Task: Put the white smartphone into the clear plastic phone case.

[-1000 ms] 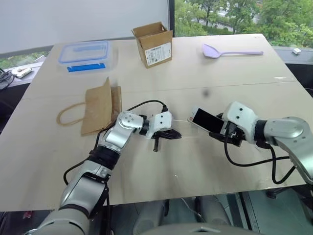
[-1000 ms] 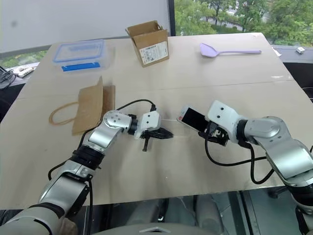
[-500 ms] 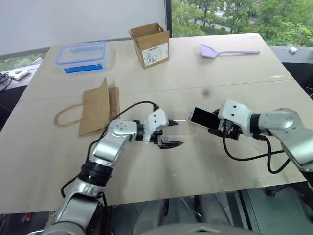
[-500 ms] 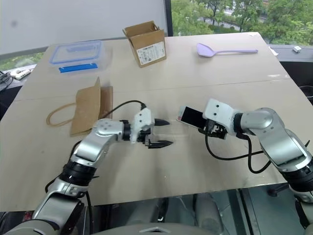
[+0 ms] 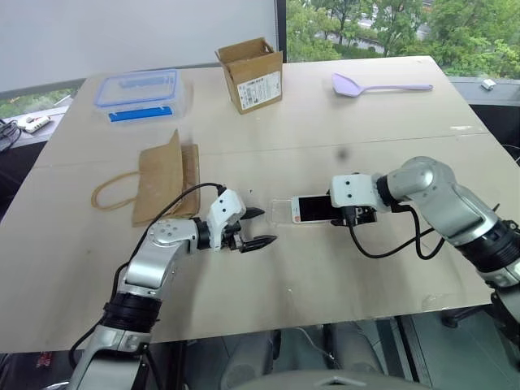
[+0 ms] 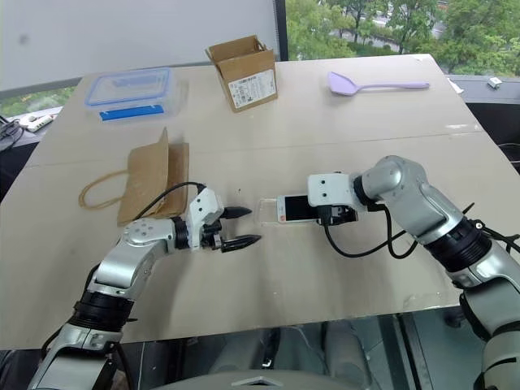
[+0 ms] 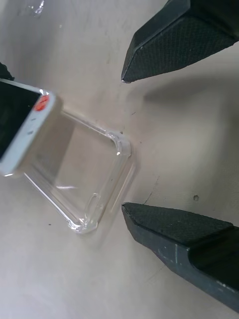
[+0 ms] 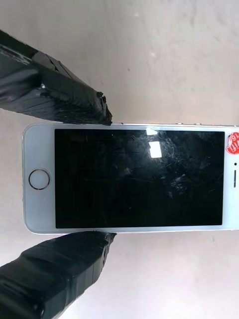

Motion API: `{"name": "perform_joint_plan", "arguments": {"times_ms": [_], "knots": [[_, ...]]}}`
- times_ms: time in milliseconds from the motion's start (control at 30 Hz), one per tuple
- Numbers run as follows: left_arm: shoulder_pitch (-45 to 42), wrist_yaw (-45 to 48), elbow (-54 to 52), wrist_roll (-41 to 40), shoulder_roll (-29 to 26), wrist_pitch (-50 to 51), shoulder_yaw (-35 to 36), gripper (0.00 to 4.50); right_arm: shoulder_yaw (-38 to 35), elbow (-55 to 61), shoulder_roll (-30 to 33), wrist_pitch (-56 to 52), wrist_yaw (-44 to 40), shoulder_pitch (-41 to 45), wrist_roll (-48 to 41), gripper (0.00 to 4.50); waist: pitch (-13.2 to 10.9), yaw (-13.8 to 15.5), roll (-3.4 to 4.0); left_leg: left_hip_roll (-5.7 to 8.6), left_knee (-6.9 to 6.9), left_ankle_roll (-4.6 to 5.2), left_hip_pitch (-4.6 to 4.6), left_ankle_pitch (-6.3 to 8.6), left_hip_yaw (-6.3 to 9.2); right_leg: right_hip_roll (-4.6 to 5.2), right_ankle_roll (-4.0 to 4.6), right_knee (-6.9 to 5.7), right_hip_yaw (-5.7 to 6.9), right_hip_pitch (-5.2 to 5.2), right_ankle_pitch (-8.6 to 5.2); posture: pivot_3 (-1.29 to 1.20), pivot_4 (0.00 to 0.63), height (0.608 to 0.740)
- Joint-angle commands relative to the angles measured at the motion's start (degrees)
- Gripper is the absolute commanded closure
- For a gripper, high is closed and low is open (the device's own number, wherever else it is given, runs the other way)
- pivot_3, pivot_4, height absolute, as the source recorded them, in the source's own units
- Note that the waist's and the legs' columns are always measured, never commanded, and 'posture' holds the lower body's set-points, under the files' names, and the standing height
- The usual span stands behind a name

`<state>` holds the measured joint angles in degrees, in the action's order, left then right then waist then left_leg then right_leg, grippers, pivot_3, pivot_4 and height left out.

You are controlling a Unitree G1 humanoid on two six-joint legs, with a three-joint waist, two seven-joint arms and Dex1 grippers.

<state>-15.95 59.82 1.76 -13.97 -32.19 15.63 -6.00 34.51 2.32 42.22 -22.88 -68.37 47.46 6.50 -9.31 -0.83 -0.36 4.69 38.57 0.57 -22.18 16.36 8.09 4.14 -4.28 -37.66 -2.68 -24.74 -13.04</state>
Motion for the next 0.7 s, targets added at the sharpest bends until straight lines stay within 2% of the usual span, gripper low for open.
{"name": "perform_joint_plan", "arguments": {"times_ms": [33, 300, 700], "knots": [[0.1, -2.0, 2.6, 2.0, 0.4, -1.7, -0.6, 0.57, 1.4, -3.5, -1.8, 2.1, -3.1, 3.8, 2.9, 1.64, 0.0, 0.0, 0.01, 0.00, 0.00, -0.01, 0.04, 0.00, -0.01, 0.00, 0.00, -0.04, -0.01, 0.01, 0.00, 0.00, 0.150, 0.740], [0.5, -2.9, 3.0, 2.9, 2.2, -3.9, -2.5, 0.57, 2.2, -7.2, -6.8, -3.8, -7.5, 7.2, 5.3, 1.64, 0.0, 0.2, 0.03, 0.03, 0.01, -0.04, 0.22, -0.02, 0.04, 0.02, 0.01, -0.21, 0.01, 0.17, 0.01, 0.00, 0.150, 0.740], [0.5, -2.7, 2.3, 3.0, 2.7, -4.2, -2.6, 0.57, -2.9, -10.2, -10.3, -9.1, -6.3, 9.4, 3.2, 1.66, 0.1, 0.4, 0.04, 0.10, 0.02, -0.07, 0.21, -0.04, 0.14, 0.08, 0.01, -0.20, 0.08, 0.17, 0.01, 0.00, 0.150, 0.740]]}}
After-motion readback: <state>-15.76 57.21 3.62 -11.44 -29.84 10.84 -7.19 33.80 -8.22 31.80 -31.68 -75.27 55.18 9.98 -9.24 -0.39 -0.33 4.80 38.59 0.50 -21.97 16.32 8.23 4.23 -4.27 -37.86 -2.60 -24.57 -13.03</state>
